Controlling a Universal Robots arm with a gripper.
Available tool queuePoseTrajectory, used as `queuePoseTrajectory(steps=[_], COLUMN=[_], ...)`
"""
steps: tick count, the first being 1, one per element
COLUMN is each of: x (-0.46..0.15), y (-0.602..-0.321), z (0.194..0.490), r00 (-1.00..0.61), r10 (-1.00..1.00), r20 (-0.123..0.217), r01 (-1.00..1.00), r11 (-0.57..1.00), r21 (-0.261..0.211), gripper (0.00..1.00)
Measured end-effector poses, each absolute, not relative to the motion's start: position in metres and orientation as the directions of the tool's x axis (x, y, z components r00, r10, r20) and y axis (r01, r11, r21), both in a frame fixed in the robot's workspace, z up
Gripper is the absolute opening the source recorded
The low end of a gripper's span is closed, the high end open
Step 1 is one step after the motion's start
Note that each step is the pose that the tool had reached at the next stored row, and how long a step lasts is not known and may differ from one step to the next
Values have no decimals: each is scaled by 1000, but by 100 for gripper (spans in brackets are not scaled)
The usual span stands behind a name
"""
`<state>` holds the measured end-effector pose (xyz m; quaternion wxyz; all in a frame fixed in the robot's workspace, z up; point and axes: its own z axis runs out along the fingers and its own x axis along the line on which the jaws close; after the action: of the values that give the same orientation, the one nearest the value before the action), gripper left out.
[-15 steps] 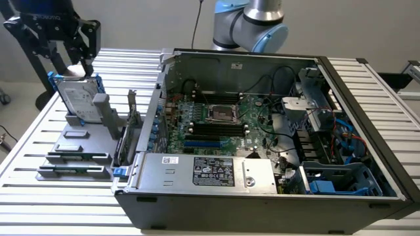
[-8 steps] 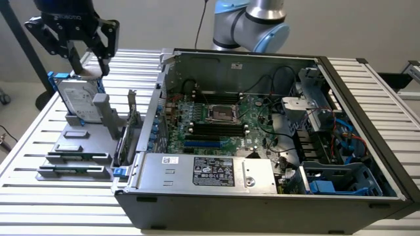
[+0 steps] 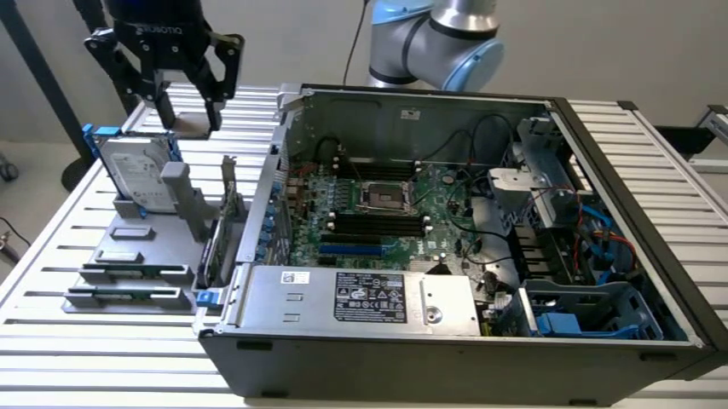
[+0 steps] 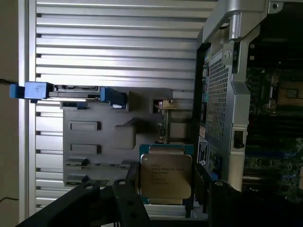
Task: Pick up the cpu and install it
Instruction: 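Pick up the cpu and move it towards the insertion slot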
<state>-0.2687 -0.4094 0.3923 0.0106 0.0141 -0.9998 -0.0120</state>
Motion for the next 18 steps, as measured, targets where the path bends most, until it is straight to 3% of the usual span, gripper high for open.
queuePoseTrajectory(steps=[18], x=[-187], y=[-407], z=[394], r00=[-999], r10=[-29], r20=[21], r01=[-28], r11=[999], r21=[27], gripper=[55])
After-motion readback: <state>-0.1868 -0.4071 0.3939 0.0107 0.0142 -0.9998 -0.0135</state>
